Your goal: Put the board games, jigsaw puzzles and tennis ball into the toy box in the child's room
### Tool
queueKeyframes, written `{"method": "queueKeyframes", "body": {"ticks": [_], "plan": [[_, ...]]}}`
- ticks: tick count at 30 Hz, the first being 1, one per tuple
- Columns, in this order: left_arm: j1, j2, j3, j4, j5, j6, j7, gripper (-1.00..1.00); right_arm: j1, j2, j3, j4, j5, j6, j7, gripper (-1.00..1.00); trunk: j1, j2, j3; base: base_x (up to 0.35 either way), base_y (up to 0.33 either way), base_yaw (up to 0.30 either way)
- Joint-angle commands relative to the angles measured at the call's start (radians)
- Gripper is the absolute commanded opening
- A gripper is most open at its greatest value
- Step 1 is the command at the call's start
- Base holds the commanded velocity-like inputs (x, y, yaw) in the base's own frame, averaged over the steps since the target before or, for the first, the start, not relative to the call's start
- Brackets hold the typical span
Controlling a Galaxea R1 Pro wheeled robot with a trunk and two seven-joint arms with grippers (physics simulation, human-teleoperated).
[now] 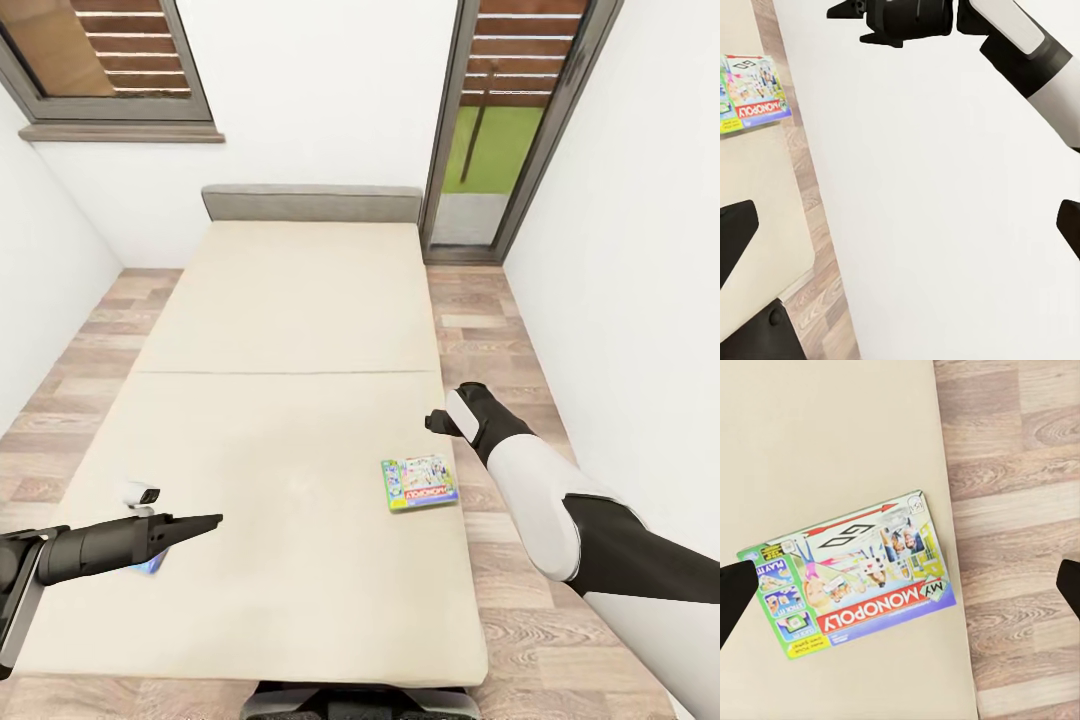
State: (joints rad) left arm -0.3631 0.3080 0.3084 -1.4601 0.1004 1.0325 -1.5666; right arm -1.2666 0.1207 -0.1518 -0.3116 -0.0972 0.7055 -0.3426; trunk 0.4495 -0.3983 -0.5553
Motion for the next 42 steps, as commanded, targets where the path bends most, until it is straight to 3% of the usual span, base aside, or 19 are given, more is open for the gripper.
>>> {"method": "queueKeyframes", "body": {"ticks": [1, 33, 38, 42], "plan": [[0.0, 0.0, 0.0, 0.0, -0.001, 0.011, -0.004, 1.0, 0.0, 0.001, -0.002, -0.001, -0.01, 0.002, -0.009, 1.0, 0.0, -0.002, -0.003, 0.0, 0.0, 0.0], [0.0, -0.002, -0.004, 0.0, -0.002, 0.011, -0.004, 1.0, -0.034, -0.009, -0.006, -0.002, -0.005, 0.012, -0.009, 1.0, 0.0, -0.002, -0.056, 0.0, 0.0, 0.0], [0.0, -0.003, -0.039, 0.0, -0.001, 0.011, -0.004, 1.0, -0.05, -0.01, -0.006, -0.002, -0.005, 0.016, -0.009, 1.0, 0.0, -0.002, -0.064, 0.0, 0.0, 0.0], [-0.002, -0.035, -0.118, 0.0, 0.0, 0.011, -0.004, 1.0, -0.071, -0.01, -0.006, -0.002, -0.005, 0.021, -0.009, 1.0, 0.0, -0.002, -0.071, 0.0, 0.0, 0.0]]}}
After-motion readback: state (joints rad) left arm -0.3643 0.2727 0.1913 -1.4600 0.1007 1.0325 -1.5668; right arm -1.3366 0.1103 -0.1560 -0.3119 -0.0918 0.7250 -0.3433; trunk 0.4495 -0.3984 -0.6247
